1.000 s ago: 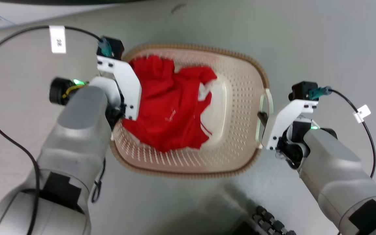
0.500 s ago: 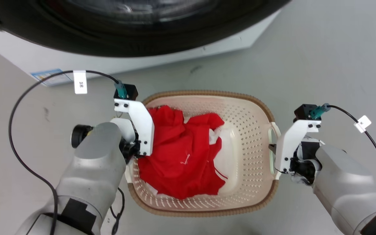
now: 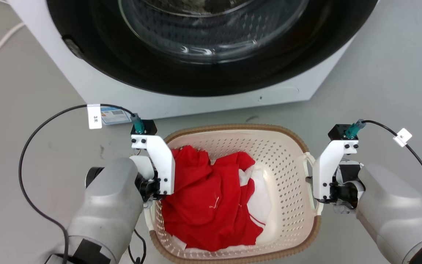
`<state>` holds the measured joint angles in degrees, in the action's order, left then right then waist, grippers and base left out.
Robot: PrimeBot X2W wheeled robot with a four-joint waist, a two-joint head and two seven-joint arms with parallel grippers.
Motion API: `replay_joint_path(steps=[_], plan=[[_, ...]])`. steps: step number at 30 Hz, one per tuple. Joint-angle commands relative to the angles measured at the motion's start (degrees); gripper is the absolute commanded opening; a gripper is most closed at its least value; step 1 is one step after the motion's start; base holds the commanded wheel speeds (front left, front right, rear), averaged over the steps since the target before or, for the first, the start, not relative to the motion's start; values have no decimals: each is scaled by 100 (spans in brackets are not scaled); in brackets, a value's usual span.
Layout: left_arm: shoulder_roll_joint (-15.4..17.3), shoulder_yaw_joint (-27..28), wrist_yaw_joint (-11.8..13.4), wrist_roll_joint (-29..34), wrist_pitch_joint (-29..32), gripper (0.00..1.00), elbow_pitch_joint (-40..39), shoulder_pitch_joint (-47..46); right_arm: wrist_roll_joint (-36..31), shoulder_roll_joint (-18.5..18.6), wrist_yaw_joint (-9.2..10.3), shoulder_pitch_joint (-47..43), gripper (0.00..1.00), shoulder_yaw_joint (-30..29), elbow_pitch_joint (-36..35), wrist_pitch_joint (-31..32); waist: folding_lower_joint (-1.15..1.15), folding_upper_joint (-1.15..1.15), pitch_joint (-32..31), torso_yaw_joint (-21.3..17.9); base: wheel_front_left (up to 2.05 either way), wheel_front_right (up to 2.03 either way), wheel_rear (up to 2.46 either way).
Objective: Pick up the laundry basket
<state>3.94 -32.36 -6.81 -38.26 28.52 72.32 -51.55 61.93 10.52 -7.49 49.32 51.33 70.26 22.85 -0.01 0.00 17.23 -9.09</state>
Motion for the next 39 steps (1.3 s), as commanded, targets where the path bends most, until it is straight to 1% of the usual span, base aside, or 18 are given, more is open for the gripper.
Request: replay_joint_path(steps=[1, 10, 17, 24, 33, 39], plan=[[-98, 3, -119, -90, 21, 0, -62, 104, 49, -84, 0, -13, 0, 31, -41, 87, 1, 0, -205, 139, 0, 0, 0], [34, -59, -117, -295, 129, 0, 19, 441, 165, -300, -6, -98, 0, 216, -1, 741, 1, 0, -787, 304, 0, 0, 0], [86, -107, -112, -366, 144, 0, 53, 606, 219, -335, -6, -62, 0, 288, 61, 1040, 1, 0, -1114, 363, 0, 0, 0], [147, -165, -100, -477, 246, 0, 82, 855, 269, -365, -6, -148, 0, 350, 163, 1426, 1, 0, -1557, 343, 0, 0, 0], [181, -255, -98, -587, 365, 0, 92, 984, 295, -369, -6, -189, 0, 365, 290, 1682, 1, 0, -1842, 336, 0, 0, 0], [140, -336, -98, -682, 463, 0, 93, 1153, 311, -400, -6, -321, 0, 342, 322, 1716, 1, 0, -2002, 356, 0, 0, 0]])
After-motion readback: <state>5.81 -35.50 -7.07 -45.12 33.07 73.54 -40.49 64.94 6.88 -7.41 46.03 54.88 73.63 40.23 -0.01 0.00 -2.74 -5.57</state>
